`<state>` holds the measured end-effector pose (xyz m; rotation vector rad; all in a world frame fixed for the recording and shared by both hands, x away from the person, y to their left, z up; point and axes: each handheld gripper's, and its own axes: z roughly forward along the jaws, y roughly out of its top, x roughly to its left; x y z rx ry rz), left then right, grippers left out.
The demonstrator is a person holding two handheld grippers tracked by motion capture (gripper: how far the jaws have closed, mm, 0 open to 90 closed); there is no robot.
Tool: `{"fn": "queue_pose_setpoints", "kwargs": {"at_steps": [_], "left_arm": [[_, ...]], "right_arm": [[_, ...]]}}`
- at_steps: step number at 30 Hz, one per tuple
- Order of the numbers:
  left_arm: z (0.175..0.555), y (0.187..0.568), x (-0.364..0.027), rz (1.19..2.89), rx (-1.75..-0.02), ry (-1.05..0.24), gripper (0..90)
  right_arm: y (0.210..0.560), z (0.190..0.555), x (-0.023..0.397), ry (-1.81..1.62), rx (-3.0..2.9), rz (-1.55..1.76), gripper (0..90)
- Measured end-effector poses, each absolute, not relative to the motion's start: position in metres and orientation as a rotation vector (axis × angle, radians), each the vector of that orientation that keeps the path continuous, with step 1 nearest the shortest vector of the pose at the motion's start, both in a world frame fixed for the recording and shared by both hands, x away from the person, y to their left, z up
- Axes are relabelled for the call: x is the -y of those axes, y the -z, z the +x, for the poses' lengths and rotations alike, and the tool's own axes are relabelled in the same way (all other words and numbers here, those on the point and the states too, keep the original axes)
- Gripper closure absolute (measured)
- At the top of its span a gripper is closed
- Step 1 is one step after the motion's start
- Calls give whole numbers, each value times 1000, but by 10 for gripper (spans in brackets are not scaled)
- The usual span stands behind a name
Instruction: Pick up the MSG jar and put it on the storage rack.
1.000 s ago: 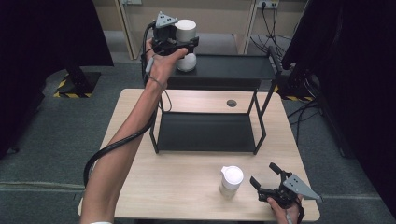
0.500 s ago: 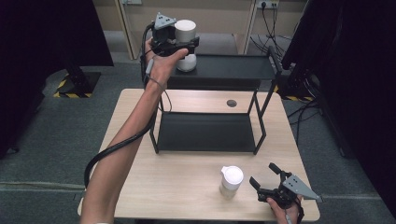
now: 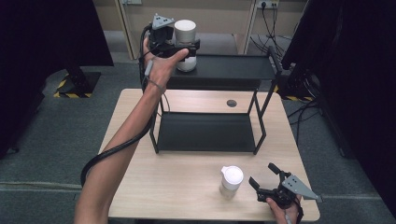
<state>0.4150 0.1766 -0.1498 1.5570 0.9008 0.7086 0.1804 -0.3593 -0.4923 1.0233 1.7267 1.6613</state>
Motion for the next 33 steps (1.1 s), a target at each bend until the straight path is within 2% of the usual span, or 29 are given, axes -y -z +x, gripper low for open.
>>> {"fn": "queue_pose_setpoints", "kwargs": {"at_steps": [33], "left_arm": [[365,183,-199,1554,-782,-616,0]], "right_arm": [[493,180,359,-1660,-1726,1027,5]]}}
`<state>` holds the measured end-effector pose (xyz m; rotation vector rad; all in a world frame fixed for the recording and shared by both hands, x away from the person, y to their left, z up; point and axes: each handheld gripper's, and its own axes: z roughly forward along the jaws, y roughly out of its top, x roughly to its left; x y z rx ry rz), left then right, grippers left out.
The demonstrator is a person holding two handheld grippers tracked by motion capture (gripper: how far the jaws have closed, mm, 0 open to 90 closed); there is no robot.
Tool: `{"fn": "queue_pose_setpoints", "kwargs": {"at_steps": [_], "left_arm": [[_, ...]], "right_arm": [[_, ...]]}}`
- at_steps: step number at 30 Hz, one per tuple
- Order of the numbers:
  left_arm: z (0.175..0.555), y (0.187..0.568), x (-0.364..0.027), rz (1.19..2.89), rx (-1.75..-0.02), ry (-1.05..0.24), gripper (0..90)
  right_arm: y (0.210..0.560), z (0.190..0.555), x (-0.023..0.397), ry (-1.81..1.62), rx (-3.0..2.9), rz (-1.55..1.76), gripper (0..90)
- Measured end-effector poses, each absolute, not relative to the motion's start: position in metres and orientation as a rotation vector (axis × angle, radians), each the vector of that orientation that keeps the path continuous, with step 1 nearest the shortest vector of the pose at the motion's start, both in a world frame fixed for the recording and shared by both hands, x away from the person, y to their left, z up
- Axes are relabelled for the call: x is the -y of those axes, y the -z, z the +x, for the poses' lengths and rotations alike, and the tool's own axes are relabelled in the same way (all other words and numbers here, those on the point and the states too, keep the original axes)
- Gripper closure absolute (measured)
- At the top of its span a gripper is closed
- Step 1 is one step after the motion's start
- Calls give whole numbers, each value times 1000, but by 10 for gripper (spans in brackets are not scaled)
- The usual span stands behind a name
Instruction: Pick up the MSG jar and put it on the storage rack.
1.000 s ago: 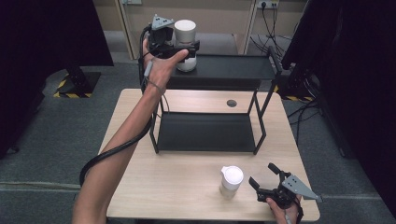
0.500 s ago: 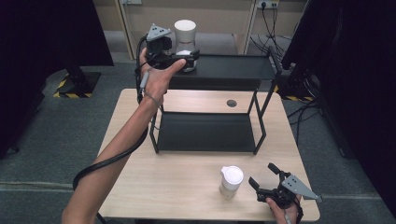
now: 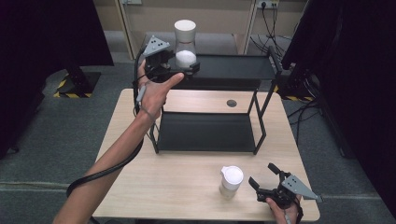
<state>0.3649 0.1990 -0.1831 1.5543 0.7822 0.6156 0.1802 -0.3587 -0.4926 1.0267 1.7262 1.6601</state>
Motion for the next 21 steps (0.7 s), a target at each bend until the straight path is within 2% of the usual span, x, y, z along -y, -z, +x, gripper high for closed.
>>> {"fn": "queue_pose_setpoints", "kwargs": {"at_steps": [21], "left_arm": [[334,223,-207,1547,-655,-501,1]], "right_arm": [[493,180,359,-1661,-1724,1026,5]]}}
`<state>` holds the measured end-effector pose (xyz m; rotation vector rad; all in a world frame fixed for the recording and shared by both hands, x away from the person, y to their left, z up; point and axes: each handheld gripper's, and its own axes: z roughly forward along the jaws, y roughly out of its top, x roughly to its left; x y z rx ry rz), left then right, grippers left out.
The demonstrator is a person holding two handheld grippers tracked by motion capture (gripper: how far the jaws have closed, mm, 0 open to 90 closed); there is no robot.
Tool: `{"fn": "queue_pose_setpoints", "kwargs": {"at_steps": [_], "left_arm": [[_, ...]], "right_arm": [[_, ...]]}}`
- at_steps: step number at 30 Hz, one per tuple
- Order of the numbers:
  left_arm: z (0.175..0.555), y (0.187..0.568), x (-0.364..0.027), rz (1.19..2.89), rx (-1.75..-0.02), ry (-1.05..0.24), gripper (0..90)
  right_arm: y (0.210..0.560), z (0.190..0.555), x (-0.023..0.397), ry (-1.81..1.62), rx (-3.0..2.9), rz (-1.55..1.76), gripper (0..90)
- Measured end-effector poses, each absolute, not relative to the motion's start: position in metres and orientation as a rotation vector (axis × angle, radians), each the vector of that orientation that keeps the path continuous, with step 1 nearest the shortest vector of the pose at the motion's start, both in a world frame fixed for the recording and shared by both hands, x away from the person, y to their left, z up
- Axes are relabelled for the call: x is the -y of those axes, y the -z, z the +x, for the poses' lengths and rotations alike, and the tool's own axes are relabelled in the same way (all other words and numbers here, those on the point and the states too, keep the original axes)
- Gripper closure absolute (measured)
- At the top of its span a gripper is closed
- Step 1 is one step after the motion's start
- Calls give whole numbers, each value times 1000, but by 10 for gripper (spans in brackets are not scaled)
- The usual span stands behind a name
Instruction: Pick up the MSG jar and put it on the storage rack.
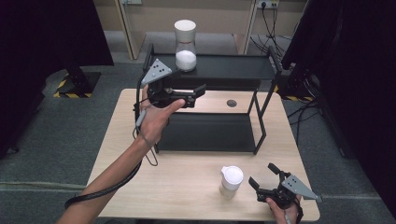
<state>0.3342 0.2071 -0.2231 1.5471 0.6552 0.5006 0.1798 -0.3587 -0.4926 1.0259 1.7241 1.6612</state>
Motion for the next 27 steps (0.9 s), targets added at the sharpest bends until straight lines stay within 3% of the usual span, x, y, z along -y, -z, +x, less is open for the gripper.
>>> {"fn": "queue_pose_setpoints", "kwargs": {"at_steps": [27], "left_arm": [[311,289,-212,1563,-587,-378,1]], "right_arm": [[492,180,358,-1660,-1728,1025,5]]}}
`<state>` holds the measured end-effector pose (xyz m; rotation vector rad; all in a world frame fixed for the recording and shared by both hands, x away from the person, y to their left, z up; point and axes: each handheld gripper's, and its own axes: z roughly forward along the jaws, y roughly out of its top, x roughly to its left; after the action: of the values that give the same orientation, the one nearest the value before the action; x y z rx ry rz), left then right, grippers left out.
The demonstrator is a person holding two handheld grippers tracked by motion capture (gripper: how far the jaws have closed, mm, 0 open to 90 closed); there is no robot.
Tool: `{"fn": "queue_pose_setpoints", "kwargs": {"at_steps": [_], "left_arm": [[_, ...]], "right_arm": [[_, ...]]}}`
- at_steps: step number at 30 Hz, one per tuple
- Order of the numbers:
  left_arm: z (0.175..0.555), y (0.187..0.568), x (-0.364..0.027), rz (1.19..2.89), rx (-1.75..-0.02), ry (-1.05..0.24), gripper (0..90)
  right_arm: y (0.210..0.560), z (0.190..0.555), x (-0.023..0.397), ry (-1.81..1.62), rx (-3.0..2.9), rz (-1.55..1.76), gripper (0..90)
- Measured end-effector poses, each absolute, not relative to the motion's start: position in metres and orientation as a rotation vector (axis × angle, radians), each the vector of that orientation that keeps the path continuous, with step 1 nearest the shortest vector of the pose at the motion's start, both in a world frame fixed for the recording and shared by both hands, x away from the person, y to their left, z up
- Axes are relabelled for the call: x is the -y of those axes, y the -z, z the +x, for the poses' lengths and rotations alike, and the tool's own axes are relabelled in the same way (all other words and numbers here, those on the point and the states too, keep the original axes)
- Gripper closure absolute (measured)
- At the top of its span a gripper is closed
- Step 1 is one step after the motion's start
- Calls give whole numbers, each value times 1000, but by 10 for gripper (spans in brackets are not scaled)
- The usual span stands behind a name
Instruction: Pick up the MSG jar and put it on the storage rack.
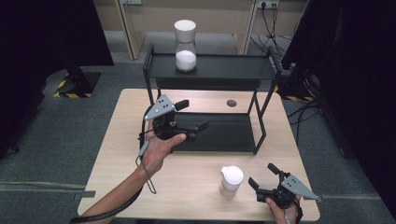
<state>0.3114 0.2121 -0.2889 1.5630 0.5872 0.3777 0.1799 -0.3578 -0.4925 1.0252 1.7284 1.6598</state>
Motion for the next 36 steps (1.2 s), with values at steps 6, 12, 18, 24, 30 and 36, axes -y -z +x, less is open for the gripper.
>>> {"fn": "queue_pose_setpoints", "kwargs": {"at_steps": [6,12,18,24,30,36], "left_arm": [[308,303,-212,1577,-582,-358,1],[305,320,-212,1586,-587,-310,1],[301,336,-213,1585,-586,-273,1],[296,350,-212,1589,-575,-275,1],[290,362,-213,1602,-563,-299,1],[284,378,-214,1615,-561,-310,1]], "right_arm": [[493,179,358,-1660,-1726,1024,6],[493,180,358,-1660,-1726,1022,6],[492,180,357,-1661,-1729,1025,5],[493,180,357,-1661,-1731,1020,5],[493,180,357,-1660,-1730,1023,6],[493,180,357,-1660,-1729,1021,5]]}}
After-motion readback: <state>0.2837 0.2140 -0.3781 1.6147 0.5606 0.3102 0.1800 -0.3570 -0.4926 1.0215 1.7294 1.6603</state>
